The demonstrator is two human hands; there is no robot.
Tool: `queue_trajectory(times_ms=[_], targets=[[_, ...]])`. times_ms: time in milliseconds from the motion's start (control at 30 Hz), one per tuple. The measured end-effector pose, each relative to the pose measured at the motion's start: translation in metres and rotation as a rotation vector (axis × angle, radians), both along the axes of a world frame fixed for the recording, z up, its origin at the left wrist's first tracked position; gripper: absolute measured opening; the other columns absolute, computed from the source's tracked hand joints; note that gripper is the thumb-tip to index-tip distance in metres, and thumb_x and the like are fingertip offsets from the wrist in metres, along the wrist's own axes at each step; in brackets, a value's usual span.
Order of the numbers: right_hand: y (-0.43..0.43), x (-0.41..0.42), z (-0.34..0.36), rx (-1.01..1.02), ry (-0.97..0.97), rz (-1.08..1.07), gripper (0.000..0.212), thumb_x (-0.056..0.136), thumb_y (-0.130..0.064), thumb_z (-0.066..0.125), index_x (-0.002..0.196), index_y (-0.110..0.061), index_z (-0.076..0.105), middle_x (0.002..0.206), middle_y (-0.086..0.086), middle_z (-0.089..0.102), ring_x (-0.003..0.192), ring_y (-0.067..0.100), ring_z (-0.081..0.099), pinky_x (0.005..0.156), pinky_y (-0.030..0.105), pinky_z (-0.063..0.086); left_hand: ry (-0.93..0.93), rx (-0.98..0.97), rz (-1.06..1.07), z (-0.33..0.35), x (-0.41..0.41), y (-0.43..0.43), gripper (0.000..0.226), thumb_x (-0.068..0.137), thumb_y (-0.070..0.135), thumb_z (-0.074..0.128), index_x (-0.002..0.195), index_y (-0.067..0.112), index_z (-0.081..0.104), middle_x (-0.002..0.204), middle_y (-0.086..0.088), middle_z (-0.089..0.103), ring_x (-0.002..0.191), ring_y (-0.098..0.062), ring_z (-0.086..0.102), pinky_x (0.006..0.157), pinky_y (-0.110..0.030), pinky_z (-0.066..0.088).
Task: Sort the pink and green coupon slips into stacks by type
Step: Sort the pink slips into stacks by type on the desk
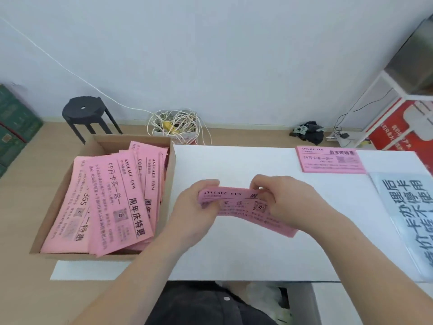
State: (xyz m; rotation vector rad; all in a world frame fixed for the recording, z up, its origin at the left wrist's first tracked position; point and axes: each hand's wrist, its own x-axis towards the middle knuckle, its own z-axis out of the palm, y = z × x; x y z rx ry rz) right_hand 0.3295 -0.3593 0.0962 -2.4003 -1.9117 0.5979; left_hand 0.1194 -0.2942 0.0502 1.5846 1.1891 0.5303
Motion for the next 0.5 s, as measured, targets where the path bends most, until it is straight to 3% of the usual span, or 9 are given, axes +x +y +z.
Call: queue_trajectory(times_ms=[67, 133, 233, 300, 400, 500], targets=[[-0.01, 0.008, -0.012, 0.07, -0.005, -0.012, 0.016, 0.098, -0.03, 0.05, 0.108, -0.041, 0.055, 0.092, -0.017, 0.064, 0.088, 0.015, 0.058, 0.067, 0.031, 0.045, -0.019, -0.004, 0.044, -0.012, 0.008, -0.01, 0.023, 0.094, 0.009, 0.068, 0.101, 0.031, 0.074, 0.095, 0.014, 0.075, 0.092, -0.002, 0.068, 0.076, -0.014, 0.053], [-0.021, 0.023, -0.032, 0.157, -0.007, -0.124, 0.014, 0.098, -0.033, 0.053, 0.109, -0.041, 0.058, 0.096, -0.017, 0.063, 0.093, 0.015, 0.057, 0.071, 0.032, 0.044, -0.078, -0.059, 0.074, -0.022, 0.012, -0.014, 0.019, 0.095, 0.009, 0.067, 0.097, 0.027, 0.075, 0.093, 0.012, 0.076, 0.088, -0.003, 0.069, 0.075, -0.018, 0.054], [-0.042, 0.045, -0.073, 0.197, 0.042, -0.315, 0.015, 0.097, -0.027, 0.057, 0.105, -0.038, 0.064, 0.101, -0.015, 0.061, 0.103, 0.016, 0.056, 0.08, 0.035, 0.045, -0.059, -0.095, 0.087, -0.043, 0.015, -0.017, 0.017, 0.094, 0.008, 0.069, 0.096, 0.024, 0.073, 0.09, 0.01, 0.076, 0.084, -0.003, 0.068, 0.068, -0.01, 0.047], [-0.055, 0.049, -0.096, 0.252, 0.306, -0.473, 0.018, 0.097, -0.02, 0.058, 0.099, -0.036, 0.066, 0.101, -0.018, 0.066, 0.104, 0.011, 0.059, 0.081, 0.031, 0.048, -0.03, -0.067, 0.098, -0.057, 0.016, -0.017, 0.016, 0.092, 0.01, 0.072, 0.098, 0.025, 0.07, 0.092, 0.01, 0.074, 0.086, -0.004, 0.066, 0.07, -0.012, 0.046], [-0.067, 0.041, -0.108, 0.372, 0.666, -0.68, 0.022, 0.1, -0.013, 0.058, 0.098, -0.033, 0.065, 0.094, -0.025, 0.07, 0.095, -0.005, 0.063, 0.068, 0.009, 0.045, -0.029, -0.023, 0.131, -0.071, 0.015, -0.019, 0.029, 0.093, 0.009, 0.07, 0.111, 0.031, 0.064, 0.104, 0.016, 0.07, 0.099, 0.002, 0.063, 0.083, -0.013, 0.049], [-0.072, 0.027, -0.116, 0.427, 0.824, -0.8, 0.02, 0.101, -0.012, 0.057, 0.104, -0.031, 0.061, 0.099, -0.019, 0.071, 0.095, -0.006, 0.064, 0.069, 0.013, 0.045, -0.042, -0.035, 0.148, -0.081, 0.019, -0.026, 0.031, 0.097, 0.009, 0.064, 0.116, 0.033, 0.058, 0.111, 0.015, 0.067, 0.107, 0.004, 0.059, 0.091, -0.016, 0.047]])
